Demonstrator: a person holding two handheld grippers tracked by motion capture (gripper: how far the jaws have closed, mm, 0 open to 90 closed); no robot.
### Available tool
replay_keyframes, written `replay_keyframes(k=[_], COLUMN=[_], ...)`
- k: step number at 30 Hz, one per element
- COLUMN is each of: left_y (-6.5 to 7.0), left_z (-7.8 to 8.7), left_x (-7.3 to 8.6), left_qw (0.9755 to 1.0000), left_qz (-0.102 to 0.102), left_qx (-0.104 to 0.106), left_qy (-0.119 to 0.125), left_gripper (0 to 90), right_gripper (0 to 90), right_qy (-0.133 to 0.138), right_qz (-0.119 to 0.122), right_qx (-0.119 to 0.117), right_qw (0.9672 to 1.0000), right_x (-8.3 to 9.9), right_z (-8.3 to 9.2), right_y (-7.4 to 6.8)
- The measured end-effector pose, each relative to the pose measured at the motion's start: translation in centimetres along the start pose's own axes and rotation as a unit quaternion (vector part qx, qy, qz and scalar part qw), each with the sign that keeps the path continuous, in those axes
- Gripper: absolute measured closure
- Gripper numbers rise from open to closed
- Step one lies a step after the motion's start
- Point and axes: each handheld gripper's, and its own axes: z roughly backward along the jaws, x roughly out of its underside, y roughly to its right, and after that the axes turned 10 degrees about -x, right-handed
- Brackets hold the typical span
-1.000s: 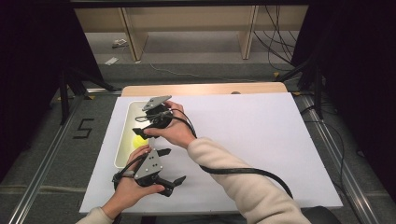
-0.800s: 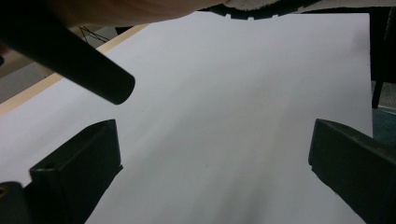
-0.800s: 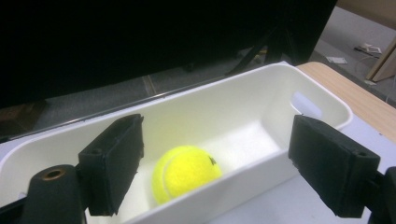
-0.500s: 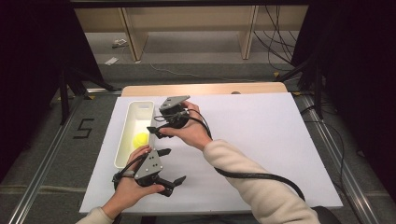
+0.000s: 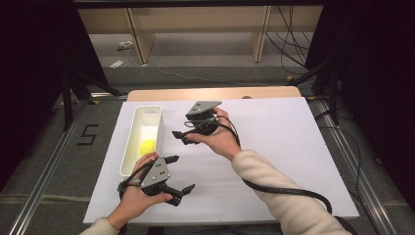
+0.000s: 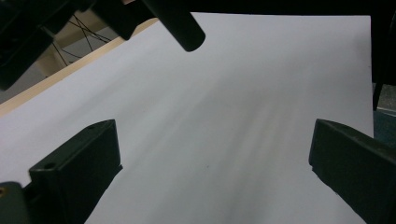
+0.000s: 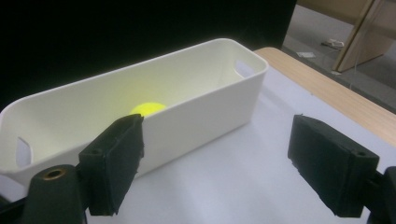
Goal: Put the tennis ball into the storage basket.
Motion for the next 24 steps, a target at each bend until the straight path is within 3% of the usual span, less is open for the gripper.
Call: replay_keyframes(k=[10,15,24], left_y=[0.0,0.2,0.0], left_z=[0.0,-0.2,-0.1], left_x=[0.0,0.1,0.1], left_qw=[1.0,0.9998,1.0], left_qz=[-0.002,0.01,0.0], left_qx=[-0.006,0.018,-0.003], left_qy=[-0.001,-0.003,-0.003], left_gripper=[1.4,1.5,1.4], right_gripper=[19.0,19.1,19.2], right_qy=[0.004,0.004,0.003], right_qz=[-0.018,-0.028,-0.043], right_qx=[0.024,0.035,0.053], right_qw=[0.9995,0.999,0.9977], right_x=[2.7,4.2,6.5], right_z=[3.6,5.1,7.8], right_y=[0.7,1.0,1.3])
